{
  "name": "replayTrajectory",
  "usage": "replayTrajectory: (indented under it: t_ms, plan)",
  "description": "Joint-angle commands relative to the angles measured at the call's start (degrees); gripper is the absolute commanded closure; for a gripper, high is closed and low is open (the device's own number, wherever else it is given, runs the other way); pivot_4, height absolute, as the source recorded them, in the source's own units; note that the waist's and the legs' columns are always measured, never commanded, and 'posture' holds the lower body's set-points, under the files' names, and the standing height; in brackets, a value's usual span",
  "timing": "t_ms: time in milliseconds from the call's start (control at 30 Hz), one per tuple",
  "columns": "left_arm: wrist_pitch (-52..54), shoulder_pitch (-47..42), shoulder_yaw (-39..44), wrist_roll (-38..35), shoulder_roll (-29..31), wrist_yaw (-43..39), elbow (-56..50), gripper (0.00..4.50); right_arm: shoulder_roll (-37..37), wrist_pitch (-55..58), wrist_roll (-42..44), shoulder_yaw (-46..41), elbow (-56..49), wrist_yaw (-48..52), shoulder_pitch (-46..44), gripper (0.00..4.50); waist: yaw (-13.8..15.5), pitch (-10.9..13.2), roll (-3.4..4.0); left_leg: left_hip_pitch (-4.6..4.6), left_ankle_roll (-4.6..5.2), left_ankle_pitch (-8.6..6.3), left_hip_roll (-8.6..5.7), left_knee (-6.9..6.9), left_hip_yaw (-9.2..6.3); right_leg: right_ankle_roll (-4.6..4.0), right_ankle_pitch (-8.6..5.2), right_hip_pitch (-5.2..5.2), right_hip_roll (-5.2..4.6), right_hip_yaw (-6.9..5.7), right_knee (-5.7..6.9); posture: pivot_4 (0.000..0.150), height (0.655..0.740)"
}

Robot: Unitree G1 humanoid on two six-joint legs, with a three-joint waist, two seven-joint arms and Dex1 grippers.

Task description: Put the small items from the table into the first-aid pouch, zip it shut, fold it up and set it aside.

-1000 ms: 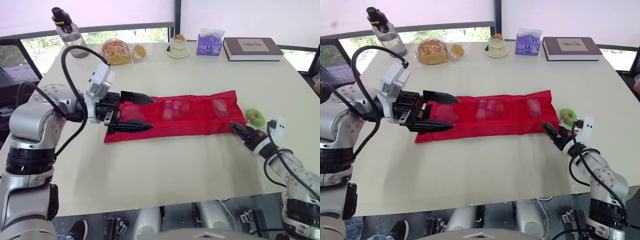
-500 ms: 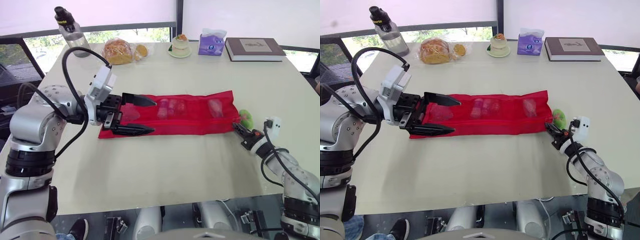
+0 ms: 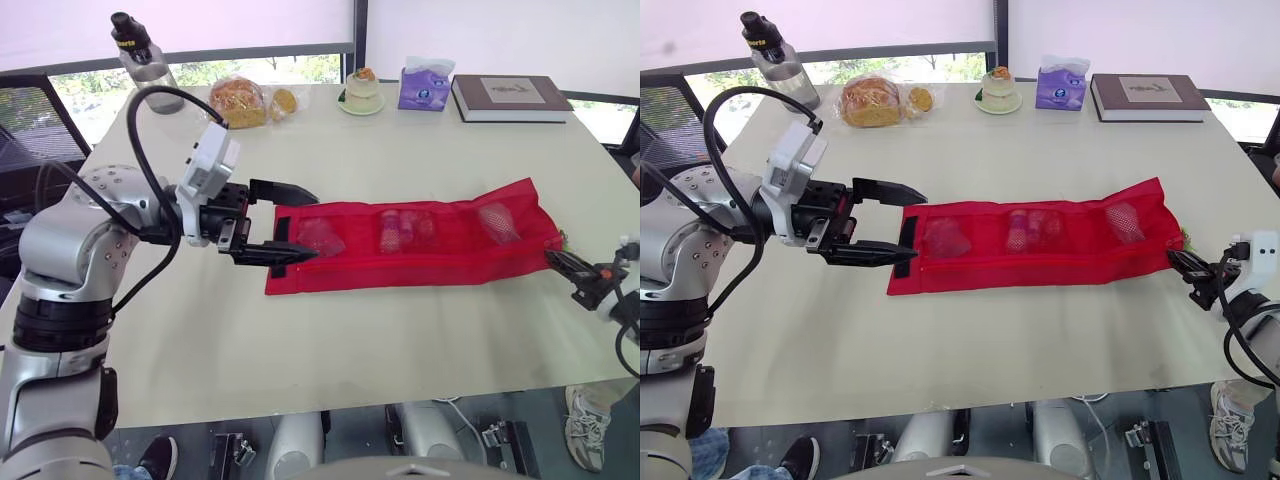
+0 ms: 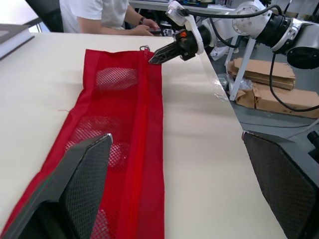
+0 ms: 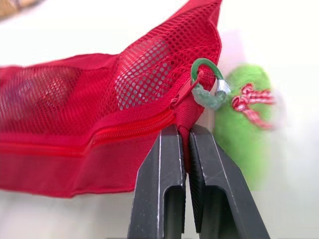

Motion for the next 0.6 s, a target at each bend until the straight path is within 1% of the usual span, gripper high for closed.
replayTrajectory:
  t_ms: [33, 100, 167, 200, 300, 400, 467, 600]
  plan:
    - [-0.26, -0.81, 0.21, 0.25, 0.48, 0.91, -1.32, 0.00, -4.35, -0.11, -0.58, 3.22, -8.01, 1.94, -4.12, 4.43, -0.11, 0.03, 0.05, 0.00, 0.00, 0.00, 0.00, 0.01, 0.02, 0.01, 0.00, -0.01, 0.00, 0.03, 0.00, 0.150, 0.7387]
    - [-0.13, -0.85, 0.23, 0.05, 0.63, 1.29, -1.43, 0.00, -5.69, 1.33, 0.25, 4.82, -10.49, 2.57, -5.49, 4.43, -0.01, 0.03, 0.05, -0.02, 0.00, 0.00, 0.03, 0.01, 0.00, 0.01, 0.00, -0.02, 0.04, 0.02, 0.00, 0.150, 0.7387]
    - [0.94, -1.14, 0.68, -0.90, 0.50, 2.54, -2.03, 0.00, -6.81, 4.59, 3.45, 9.75, -15.29, 4.64, -10.26, 4.43, 0.14, 0.03, 0.05, -0.09, 0.00, 0.00, 0.04, 0.02, -0.07, 0.00, 0.00, -0.03, 0.04, -0.06, -0.02, 0.150, 0.7387]
    - [1.31, -1.20, 0.78, -1.22, 0.50, 2.92, -2.26, 0.00, -6.81, 5.41, 3.69, 12.44, -16.53, 5.10, -12.56, 4.43, 0.07, 0.04, 0.03, -0.09, 0.00, 0.00, 0.04, 0.01, -0.07, 0.00, 0.00, -0.02, 0.04, -0.06, -0.03, 0.150, 0.7387]
    - [1.70, -1.34, 0.72, -1.22, 0.51, 3.49, -2.30, 0.00, -4.87, 6.18, 0.72, 20.90, -16.96, 4.74, -18.35, 4.43, 0.06, 0.05, 0.04, -0.12, 0.00, 0.00, 0.04, 0.11, -0.05, 0.01, 0.00, -0.04, 0.04, -0.03, -0.02, 0.150, 0.7387]
    - [1.77, -2.06, 0.38, -0.79, 0.59, 3.64, -1.77, 0.00, -3.96, 6.27, -5.29, 32.67, -16.03, 6.26, -23.79, 4.43, 0.26, 0.05, 0.04, -0.16, 0.00, 0.00, 0.03, 0.14, -0.09, 0.00, 0.00, -0.04, 0.04, -0.05, -0.01, 0.150, 0.7387]
    - [1.87, -2.41, 0.34, -0.73, 0.73, 3.70, -1.57, 0.00, -2.35, 7.22, -6.24, 37.12, -16.01, 7.03, -26.01, 4.43, 0.26, 0.06, 0.03, -0.18, 0.00, 0.00, 0.02, 0.17, -0.10, -0.01, 0.00, -0.05, 0.03, -0.05, -0.02, 0.150, 0.7387]
    - [2.36, -2.26, 0.56, -0.81, 0.77, 4.36, -1.95, 0.00, 0.47, 8.04, -9.34, 42.89, -15.60, 6.96, -28.45, 4.43, 0.32, 0.06, 0.03, -0.23, 0.00, 0.00, 0.01, 0.15, -0.11, -0.05, 0.02, -0.07, 0.03, -0.05, -0.03, 0.150, 0.7387]
